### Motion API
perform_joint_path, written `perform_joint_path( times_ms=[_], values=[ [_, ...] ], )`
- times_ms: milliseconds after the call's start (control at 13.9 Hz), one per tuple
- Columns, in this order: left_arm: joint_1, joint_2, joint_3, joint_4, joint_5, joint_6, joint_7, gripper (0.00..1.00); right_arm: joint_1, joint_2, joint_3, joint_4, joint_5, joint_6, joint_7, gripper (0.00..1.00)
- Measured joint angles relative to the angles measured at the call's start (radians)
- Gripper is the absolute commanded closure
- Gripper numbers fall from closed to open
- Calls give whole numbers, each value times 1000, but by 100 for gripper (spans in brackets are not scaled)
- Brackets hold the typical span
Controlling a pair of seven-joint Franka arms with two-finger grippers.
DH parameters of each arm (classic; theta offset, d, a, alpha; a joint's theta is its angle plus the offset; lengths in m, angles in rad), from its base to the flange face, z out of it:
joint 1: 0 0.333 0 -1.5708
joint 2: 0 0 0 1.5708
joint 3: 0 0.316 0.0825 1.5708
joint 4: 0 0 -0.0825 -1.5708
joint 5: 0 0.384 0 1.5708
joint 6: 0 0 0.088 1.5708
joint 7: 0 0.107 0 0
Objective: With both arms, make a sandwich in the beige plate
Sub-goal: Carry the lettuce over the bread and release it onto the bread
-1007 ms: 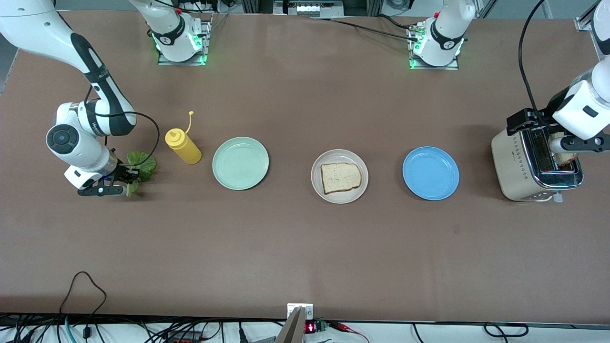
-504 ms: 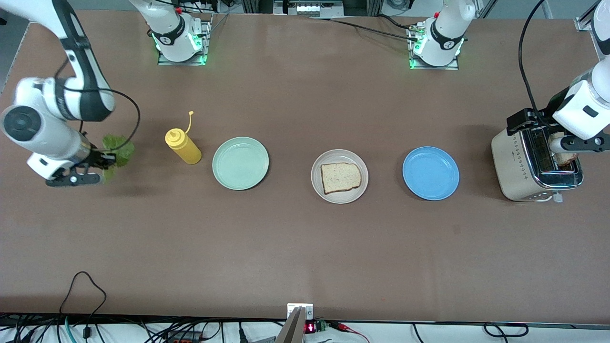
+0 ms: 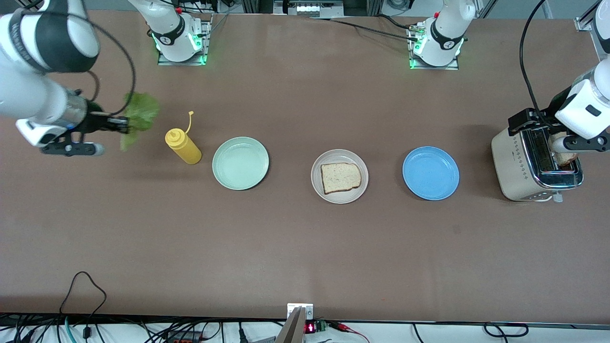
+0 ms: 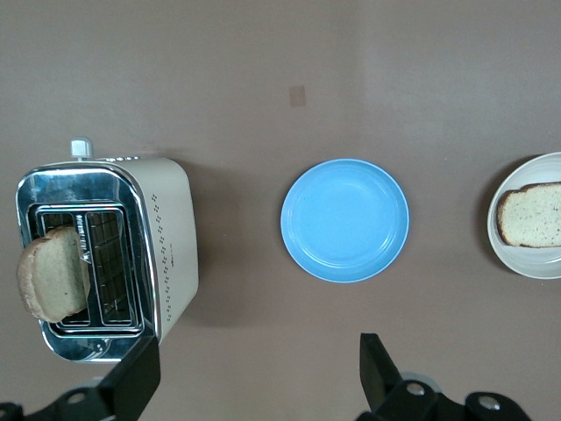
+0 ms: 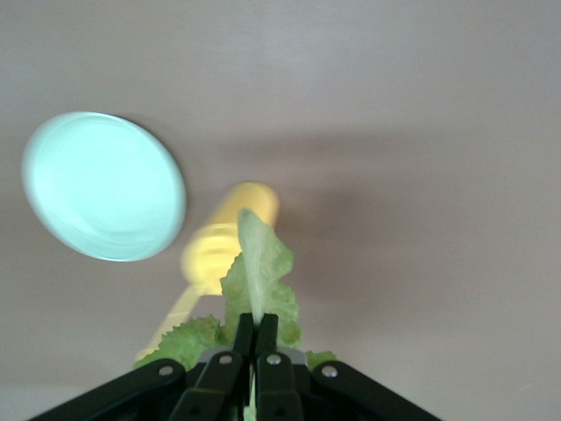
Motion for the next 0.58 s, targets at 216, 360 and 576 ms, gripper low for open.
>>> perform_joint_path(
  times_ms=[216, 360, 576],
  values=[
    [10, 10, 6, 4, 0, -1, 1, 0, 150, 29, 34, 8, 89, 68, 380, 100],
    [23, 32, 8, 4, 0, -1, 2, 0, 256, 78, 38, 10, 107, 164, 590, 100],
    [28, 58, 9, 5, 0, -1, 2, 0, 393, 198, 37, 51, 109, 290, 921, 100]
  ],
)
